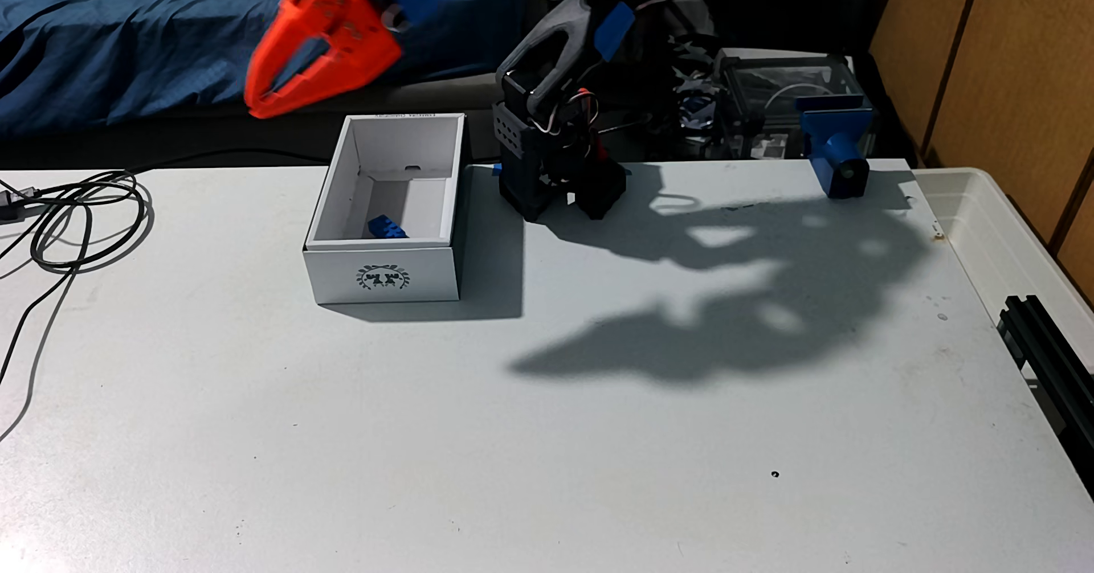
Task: Grab the blue brick and place in box
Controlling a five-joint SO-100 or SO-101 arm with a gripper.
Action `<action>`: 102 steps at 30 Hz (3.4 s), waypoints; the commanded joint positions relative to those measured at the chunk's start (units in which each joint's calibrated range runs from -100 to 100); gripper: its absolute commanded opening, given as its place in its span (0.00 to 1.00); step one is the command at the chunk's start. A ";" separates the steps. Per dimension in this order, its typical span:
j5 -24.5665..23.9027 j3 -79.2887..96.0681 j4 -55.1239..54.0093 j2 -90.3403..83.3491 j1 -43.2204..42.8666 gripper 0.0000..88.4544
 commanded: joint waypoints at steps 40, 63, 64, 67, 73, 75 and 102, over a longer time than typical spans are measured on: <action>4.03 29.54 -0.88 -23.37 -46.24 0.01; 6.45 44.44 4.98 -42.23 -47.28 0.01; 6.61 44.98 4.21 -42.23 -47.35 0.01; 6.66 45.07 3.95 -42.23 -47.50 0.01; 6.50 45.15 4.73 -42.23 -47.87 0.01; 6.45 45.15 5.16 -42.15 -47.87 0.01; 6.55 45.07 15.32 -42.23 -47.43 0.01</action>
